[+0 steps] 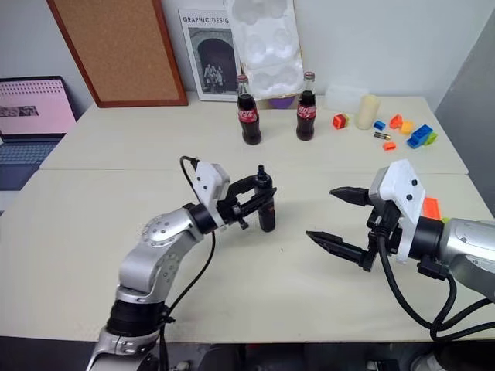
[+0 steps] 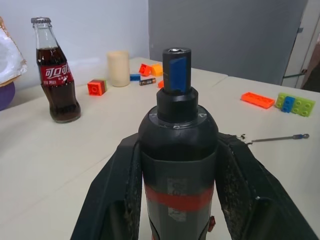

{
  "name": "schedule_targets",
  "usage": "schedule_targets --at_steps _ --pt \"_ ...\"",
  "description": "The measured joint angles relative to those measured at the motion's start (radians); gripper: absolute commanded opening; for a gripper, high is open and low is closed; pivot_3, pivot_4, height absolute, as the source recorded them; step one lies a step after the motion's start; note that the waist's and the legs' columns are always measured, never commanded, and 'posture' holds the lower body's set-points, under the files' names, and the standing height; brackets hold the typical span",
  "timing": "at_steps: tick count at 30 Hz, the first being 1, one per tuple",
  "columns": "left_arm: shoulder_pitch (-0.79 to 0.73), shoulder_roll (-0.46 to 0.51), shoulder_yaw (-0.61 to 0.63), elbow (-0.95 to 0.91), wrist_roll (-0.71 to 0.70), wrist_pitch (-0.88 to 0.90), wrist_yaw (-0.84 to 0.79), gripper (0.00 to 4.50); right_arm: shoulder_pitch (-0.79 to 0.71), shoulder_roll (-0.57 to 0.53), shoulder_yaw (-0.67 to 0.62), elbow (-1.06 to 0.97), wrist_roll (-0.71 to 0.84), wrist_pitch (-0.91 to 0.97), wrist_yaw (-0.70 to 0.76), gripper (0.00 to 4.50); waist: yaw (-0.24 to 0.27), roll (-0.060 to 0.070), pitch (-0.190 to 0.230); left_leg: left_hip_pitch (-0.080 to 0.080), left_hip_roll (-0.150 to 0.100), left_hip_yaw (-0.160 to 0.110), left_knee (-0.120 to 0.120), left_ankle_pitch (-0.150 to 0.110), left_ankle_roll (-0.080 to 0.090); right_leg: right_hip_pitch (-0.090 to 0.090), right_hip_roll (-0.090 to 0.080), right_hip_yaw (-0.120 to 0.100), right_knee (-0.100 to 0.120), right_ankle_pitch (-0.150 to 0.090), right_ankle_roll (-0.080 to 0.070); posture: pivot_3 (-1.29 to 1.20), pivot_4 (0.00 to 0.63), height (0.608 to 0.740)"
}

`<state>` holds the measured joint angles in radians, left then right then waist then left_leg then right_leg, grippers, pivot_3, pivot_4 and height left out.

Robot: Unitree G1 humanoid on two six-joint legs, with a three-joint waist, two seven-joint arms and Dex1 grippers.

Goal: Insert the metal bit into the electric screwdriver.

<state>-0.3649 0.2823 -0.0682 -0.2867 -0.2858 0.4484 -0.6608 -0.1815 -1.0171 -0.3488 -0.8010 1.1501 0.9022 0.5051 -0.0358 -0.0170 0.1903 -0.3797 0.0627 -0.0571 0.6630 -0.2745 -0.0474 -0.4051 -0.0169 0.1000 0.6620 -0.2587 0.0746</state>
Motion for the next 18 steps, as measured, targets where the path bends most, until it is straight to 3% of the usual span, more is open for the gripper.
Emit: schedule_targets --at_steps 7,18 --pt "0.007 -0.005 -0.015 -0.018 -0.010 -0.002 0.039 1.65 -0.020 -0.018 0.037 0.025 -0.065 -0.013 0.040 4.50 0.001 0.000 0.000 -0.001 0.000 0.000 0.000 0.000 0.000 0.000 0.000 0.000 -0.001 0.001 0.000 0.00 0.150 0.740" --pt "-0.175 -0.167 -0.060 0.093 0.073 -0.158 0.175 1.65 0.013 -0.274 0.055 0.273 -0.375 -0.049 0.252 4.50 0.010 -0.001 0.001 -0.005 -0.001 0.001 -0.001 0.000 0.001 -0.001 -0.001 0.000 -0.008 0.003 -0.002 0.00 0.150 0.740"
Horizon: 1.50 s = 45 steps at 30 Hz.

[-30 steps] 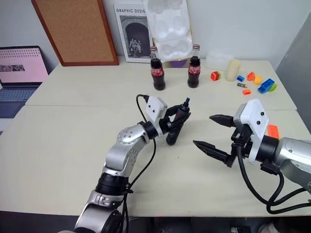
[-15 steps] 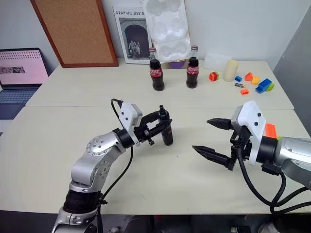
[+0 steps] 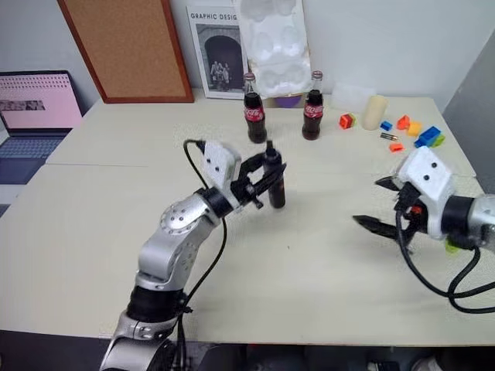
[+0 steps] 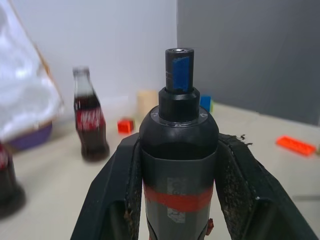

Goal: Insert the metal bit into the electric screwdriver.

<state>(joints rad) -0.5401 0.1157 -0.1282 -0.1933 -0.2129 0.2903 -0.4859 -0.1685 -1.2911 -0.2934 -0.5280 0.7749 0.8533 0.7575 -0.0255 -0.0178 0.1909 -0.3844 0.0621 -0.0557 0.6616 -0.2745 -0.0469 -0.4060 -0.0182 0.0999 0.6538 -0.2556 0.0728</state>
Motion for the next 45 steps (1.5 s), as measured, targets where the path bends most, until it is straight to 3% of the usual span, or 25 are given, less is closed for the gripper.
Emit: schedule_targets --at_steps 8,16,21,24,33,40,45 --pt "0.029 -0.068 -0.072 0.130 0.065 -0.126 0.026 1.65 -0.132 -0.038 0.298 0.310 -0.207 0.030 0.106 4.50 -0.005 0.001 0.000 -0.002 0.000 0.001 -0.001 0.000 0.000 -0.001 0.000 0.001 -0.005 0.000 0.000 0.00 0.150 0.740" --pt "0.067 -0.100 -0.108 0.124 0.082 -0.147 0.047 1.65 -0.343 0.079 0.540 0.575 -0.421 0.017 0.224 4.50 -0.003 0.002 0.000 -0.002 0.000 0.001 -0.001 0.000 0.000 -0.001 0.000 0.001 -0.005 0.001 0.001 0.00 0.150 0.740" --pt "0.097 -0.099 -0.111 0.119 0.082 -0.147 0.056 1.65 -0.382 0.132 0.602 0.647 -0.483 0.017 0.285 4.50 -0.003 0.002 0.000 -0.002 0.000 0.001 -0.001 0.000 0.000 -0.001 0.000 0.001 -0.005 0.001 0.001 0.00 0.150 0.740" --pt "0.100 -0.097 -0.111 0.117 0.085 -0.147 0.060 1.65 -0.411 0.158 0.629 0.687 -0.513 0.021 0.314 4.06 -0.003 0.002 0.000 -0.002 0.000 0.001 0.000 0.000 0.000 0.000 -0.001 0.001 -0.005 0.001 0.002 0.00 0.150 0.740" --pt "0.102 -0.101 -0.120 0.106 0.081 -0.147 0.060 1.65 -0.483 0.185 0.668 0.774 -0.597 0.031 0.427 1.82 -0.003 0.002 0.000 -0.002 0.000 0.001 0.000 0.000 0.000 0.000 -0.001 0.000 -0.005 0.002 0.002 0.00 0.150 0.740" --pt "0.102 -0.101 -0.119 0.104 0.068 -0.144 0.056 1.65 -0.507 0.233 0.638 0.803 -0.561 0.134 0.482 0.00 -0.004 0.002 0.000 -0.001 0.000 0.001 0.000 0.000 0.000 0.000 -0.001 0.000 -0.005 0.002 0.002 0.00 0.150 0.740" --pt "0.104 -0.089 -0.109 0.092 0.030 -0.138 0.025 1.65 -0.500 0.252 0.565 0.759 -0.506 0.198 0.472 0.00 -0.003 0.003 0.000 -0.002 0.000 0.001 0.000 0.000 0.000 0.000 -0.001 0.001 -0.005 0.002 0.002 0.00 0.150 0.740"
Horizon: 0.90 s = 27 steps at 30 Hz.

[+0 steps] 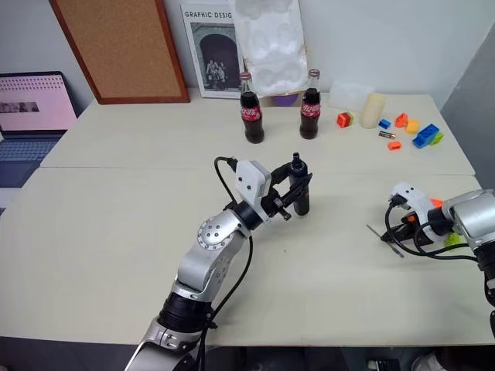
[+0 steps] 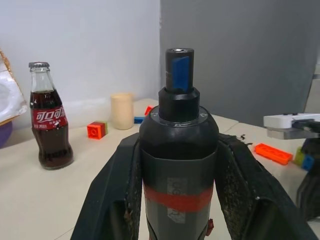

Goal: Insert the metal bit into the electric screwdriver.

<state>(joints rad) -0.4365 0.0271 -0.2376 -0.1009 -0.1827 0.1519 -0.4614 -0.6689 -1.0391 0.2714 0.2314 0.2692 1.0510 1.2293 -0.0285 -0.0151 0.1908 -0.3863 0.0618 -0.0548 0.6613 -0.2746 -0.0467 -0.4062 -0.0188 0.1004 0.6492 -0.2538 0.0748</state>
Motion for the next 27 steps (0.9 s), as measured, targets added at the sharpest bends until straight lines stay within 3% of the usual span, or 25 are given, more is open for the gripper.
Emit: schedule_targets --at_steps 7,11,16,22,27 --pt "-0.002 0.064 0.024 -0.010 0.003 0.001 -0.022 1.65 0.135 0.002 -0.246 -0.237 0.109 0.073 -0.096 0.00 0.002 0.000 0.000 -0.001 0.000 0.000 0.000 0.000 0.000 0.000 0.000 0.000 0.000 0.000 0.000 0.00 0.150 0.740" --pt "-0.008 0.086 0.036 -0.015 0.003 0.006 -0.029 1.65 0.180 0.068 -0.422 -0.410 0.179 0.096 -0.183 0.00 -0.001 0.000 0.000 0.000 0.000 -0.001 0.000 0.000 0.000 0.000 0.000 0.000 0.001 0.000 0.000 0.00 0.150 0.740" --pt "-0.008 0.084 0.053 -0.065 -0.022 0.088 -0.012 1.65 0.184 0.252 -0.570 -0.615 0.242 0.081 -0.354 0.00 0.000 0.000 0.000 -0.001 0.000 -0.001 0.001 0.000 0.000 0.000 0.000 -0.001 0.001 0.000 0.000 0.00 0.150 0.740" --pt "-0.002 0.061 0.049 -0.085 0.009 0.105 0.044 1.65 0.066 0.638 -0.642 -0.746 0.315 -0.001 -0.650 0.00 -0.003 0.002 -0.001 0.000 0.000 -0.002 0.000 0.000 0.000 0.000 0.001 -0.001 0.004 0.000 0.000 0.00 0.150 0.740" --pt "0.000 0.051 0.058 -0.087 0.000 0.141 0.057 1.65 0.033 0.733 -0.607 -0.760 0.333 -0.110 -0.739 0.00 -0.001 0.002 -0.001 0.000 0.000 -0.002 0.000 0.000 0.000 0.000 0.000 -0.002 0.003 0.000 0.000 0.00 0.150 0.740"
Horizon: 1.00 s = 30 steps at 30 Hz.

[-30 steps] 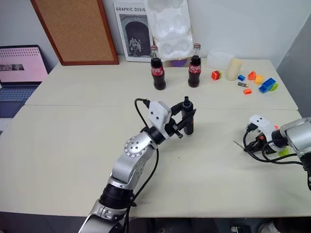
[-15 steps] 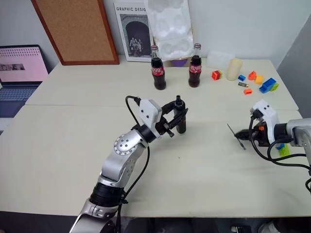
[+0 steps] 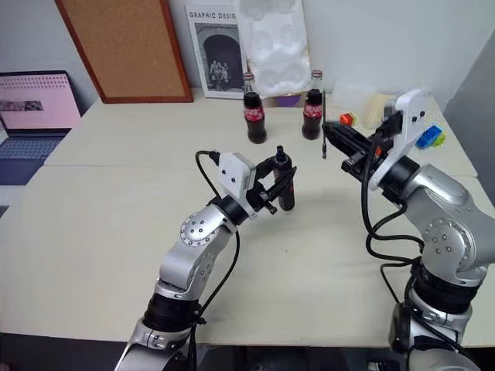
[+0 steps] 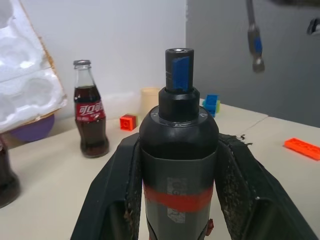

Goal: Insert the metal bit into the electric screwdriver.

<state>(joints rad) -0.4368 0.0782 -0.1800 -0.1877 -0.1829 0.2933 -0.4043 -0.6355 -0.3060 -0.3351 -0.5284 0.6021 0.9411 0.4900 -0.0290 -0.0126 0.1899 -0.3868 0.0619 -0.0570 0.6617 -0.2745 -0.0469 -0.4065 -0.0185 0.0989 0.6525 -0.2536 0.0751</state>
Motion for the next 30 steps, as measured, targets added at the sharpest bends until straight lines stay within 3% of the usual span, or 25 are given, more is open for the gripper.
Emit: schedule_targets --at_steps 10,30 --pt "-0.010 0.047 0.000 -0.067 -0.064 0.117 -0.049 1.65 -0.017 0.064 0.124 0.063 0.000 -0.216 -0.014 0.00 -0.003 0.000 0.000 0.001 0.000 0.000 0.000 0.000 0.000 0.000 0.000 0.000 0.002 0.000 0.000 0.00 0.150 0.740" --pt "0.033 0.053 -0.049 -0.022 0.039 0.003 -0.039 1.65 0.050 0.069 0.249 0.070 -0.044 -0.352 -0.081 0.00 -0.003 0.000 0.000 0.001 0.000 0.000 -0.001 0.000 0.000 -0.001 0.000 0.000 0.004 -0.001 -0.001 0.00 0.150 0.740"
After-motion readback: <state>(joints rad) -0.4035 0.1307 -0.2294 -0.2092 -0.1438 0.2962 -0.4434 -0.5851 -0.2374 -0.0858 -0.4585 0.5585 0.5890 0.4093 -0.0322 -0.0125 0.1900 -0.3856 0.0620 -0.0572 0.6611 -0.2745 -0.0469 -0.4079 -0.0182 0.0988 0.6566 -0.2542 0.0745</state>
